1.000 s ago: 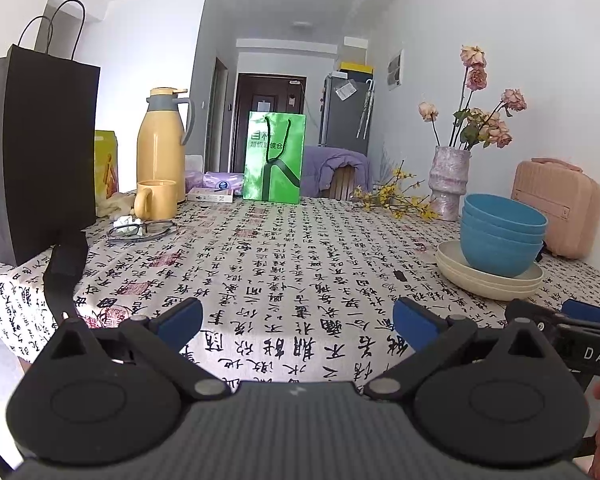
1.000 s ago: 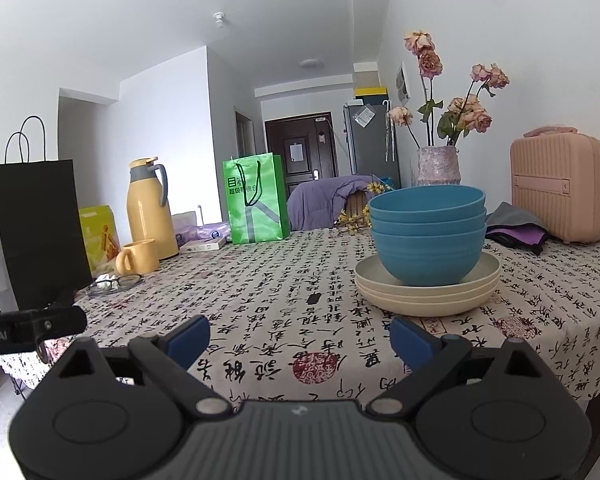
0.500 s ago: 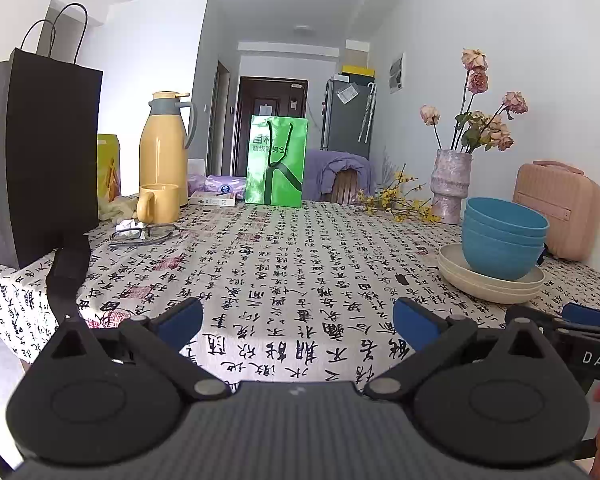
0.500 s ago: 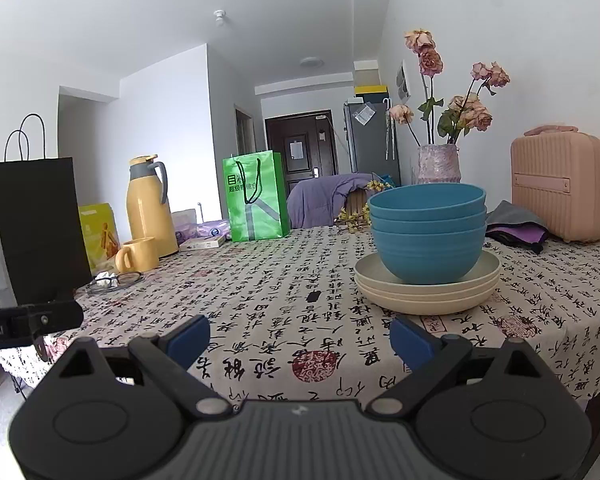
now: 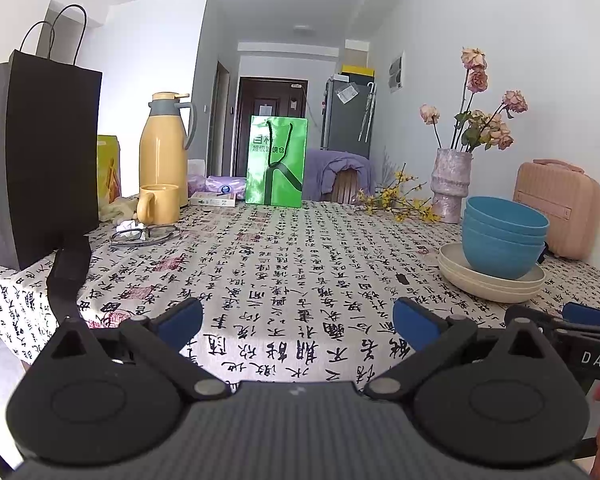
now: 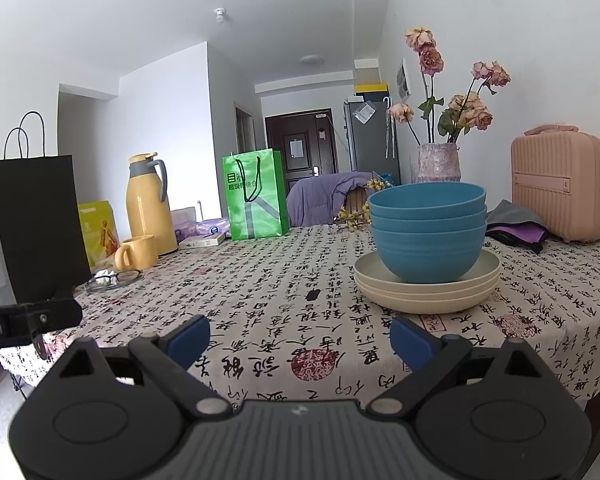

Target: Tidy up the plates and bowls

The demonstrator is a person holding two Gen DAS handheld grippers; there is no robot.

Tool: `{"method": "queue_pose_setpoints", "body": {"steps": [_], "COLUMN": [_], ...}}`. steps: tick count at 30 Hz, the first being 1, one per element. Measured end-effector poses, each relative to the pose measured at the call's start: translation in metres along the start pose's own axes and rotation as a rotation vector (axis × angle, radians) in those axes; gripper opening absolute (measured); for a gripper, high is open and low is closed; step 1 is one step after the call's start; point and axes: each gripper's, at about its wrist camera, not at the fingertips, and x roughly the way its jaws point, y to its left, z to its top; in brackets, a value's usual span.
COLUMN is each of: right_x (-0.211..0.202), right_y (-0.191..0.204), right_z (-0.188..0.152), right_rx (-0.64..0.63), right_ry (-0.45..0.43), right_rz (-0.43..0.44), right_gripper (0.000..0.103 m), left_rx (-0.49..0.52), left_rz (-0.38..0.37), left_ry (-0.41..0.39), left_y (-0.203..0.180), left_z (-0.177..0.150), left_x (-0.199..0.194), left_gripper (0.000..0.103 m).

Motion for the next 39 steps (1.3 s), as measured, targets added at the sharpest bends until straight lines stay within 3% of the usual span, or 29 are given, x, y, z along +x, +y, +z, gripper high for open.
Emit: {"method": "queue_pose_setpoints", "body": {"steps": [39], "right_x": [-0.0013], "right_y": [-0.0034], "right_z": [0.0025], "right_rx": [0.001], "right_ry": [-0.01], "right_rz": [-0.013], "right_gripper": [0.097], "left_rx": [0.013], "left_rz": [-0.001], "left_ry": [-0.011], "left_y": [-0.0003], "left_z": [0.0034], "left_x": [0.0001], "left_gripper": [0.103]}}
